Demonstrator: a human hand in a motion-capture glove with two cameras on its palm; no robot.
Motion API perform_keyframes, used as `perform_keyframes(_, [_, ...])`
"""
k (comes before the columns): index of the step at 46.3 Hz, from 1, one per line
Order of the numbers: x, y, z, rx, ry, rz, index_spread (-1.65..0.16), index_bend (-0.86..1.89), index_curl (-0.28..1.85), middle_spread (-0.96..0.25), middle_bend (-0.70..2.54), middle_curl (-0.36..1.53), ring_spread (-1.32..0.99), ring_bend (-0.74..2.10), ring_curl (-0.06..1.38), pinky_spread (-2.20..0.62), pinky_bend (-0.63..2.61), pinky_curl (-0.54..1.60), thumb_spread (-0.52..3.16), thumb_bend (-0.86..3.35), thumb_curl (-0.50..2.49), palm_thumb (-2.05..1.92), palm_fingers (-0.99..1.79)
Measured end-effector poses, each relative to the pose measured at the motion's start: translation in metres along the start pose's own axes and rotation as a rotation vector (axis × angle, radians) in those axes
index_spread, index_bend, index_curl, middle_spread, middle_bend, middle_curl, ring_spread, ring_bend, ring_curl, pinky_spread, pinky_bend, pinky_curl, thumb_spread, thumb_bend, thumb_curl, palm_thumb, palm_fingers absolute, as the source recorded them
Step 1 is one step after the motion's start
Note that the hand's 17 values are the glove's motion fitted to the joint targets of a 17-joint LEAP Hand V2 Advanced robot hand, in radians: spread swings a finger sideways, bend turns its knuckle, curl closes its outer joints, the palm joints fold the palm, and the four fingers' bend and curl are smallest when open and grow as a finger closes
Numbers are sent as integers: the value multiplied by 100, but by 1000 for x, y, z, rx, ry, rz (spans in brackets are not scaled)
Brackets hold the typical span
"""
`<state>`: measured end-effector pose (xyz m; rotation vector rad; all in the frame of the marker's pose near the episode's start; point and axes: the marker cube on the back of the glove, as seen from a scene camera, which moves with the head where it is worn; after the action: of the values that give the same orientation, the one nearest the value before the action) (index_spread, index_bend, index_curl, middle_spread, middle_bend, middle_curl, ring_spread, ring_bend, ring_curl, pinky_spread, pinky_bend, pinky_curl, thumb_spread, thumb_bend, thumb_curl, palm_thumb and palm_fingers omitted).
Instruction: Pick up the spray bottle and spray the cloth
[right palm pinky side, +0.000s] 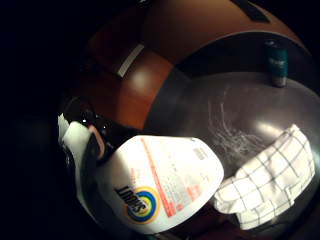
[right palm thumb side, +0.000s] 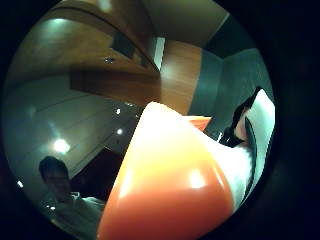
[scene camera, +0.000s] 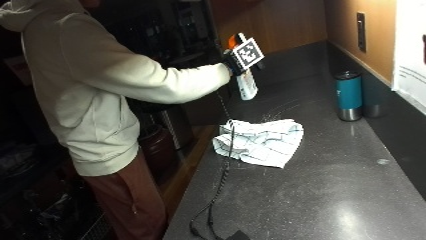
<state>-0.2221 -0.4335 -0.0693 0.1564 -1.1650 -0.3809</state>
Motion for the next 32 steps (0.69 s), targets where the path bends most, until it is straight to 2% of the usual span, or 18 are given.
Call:
perform_keyframes(7, [38,-4,57,-53,19,22,-16,44,55,-12,61,51,-16,68,46,-20,33,37,24,-3,80,95,138])
perform_keyframes(12, [62,-14,80,13,42,7,-16,43,55,-12,60,51,-16,68,46,-19,33,37,24,-3,80,95,137])
perform_keyframes(17, [85,8,93,-118,75,22,-16,43,55,-11,60,50,-16,68,46,-18,33,37,25,-3,80,94,137])
perform_keyframes(23, [106,-13,101,32,114,55,-14,43,55,-9,59,50,-14,67,46,-17,31,37,27,-4,80,93,135])
perform_keyframes(27, [114,5,105,-129,166,58,-13,40,54,-8,55,49,-12,66,45,-16,31,37,31,-5,79,90,131])
perform_keyframes(32, [117,12,91,-238,222,80,-15,30,52,-8,50,47,-12,61,43,-12,31,37,46,-5,76,86,117])
